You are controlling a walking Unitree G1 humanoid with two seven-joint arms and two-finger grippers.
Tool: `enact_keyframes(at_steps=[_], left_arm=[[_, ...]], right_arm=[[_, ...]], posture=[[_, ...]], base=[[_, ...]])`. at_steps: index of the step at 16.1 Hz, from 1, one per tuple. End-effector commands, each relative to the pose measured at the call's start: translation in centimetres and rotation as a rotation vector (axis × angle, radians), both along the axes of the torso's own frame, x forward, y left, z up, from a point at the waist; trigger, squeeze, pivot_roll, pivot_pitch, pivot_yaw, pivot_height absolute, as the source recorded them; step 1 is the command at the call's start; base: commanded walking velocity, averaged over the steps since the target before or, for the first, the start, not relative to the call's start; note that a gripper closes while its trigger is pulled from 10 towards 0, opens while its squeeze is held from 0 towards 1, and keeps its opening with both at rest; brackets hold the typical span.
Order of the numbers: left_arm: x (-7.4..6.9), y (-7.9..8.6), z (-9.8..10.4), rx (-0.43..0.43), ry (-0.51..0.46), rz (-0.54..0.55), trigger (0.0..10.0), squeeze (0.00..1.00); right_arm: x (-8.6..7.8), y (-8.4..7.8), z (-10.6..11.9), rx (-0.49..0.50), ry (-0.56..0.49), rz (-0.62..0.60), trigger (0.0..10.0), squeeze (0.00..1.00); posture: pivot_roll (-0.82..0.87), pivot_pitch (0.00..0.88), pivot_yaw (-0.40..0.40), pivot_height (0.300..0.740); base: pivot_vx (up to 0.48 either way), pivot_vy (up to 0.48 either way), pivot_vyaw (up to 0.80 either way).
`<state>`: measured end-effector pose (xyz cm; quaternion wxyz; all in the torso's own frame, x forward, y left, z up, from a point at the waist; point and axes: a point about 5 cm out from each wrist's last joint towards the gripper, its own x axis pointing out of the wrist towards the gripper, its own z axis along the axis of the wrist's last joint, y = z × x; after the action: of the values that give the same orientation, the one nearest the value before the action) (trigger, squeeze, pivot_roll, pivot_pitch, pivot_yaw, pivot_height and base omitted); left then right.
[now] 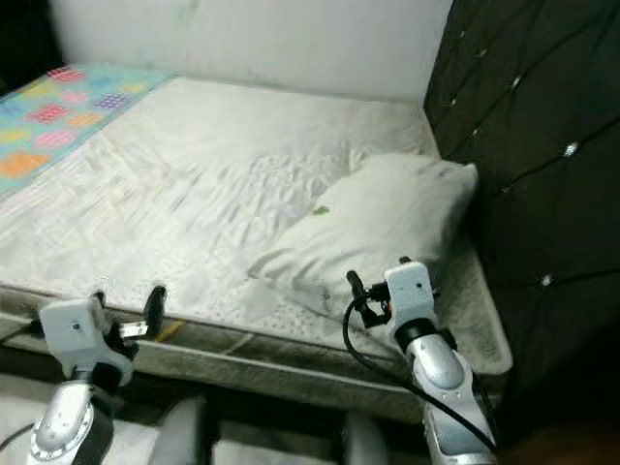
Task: Clean up the room
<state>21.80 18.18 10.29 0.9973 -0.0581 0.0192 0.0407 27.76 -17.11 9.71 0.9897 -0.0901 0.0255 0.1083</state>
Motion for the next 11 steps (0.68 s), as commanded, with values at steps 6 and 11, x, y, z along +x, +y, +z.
enact_keyframes(at_steps=[6,11], left_arm=[[0.20,-0.30,0.51,-0.004,-0.023,-0.031,10.0,0.00],[0.13,-0.23,0.34,0.001,-0.007,-0.019,10.0,0.00]], right_arm=[[0.00,-0.19,0.12,-0.009,-0.006,0.002,10.0,0.00],[-0.06,-0.21,0.05,-0.011,-0.003,0.004,10.0,0.00]], posture=[[0.00,0.000,-0.055,0.603],[0.01,0.000,-0.054,0.603]], base=[[0.100,0.000,0.00],[0.172,0.000,0.00]])
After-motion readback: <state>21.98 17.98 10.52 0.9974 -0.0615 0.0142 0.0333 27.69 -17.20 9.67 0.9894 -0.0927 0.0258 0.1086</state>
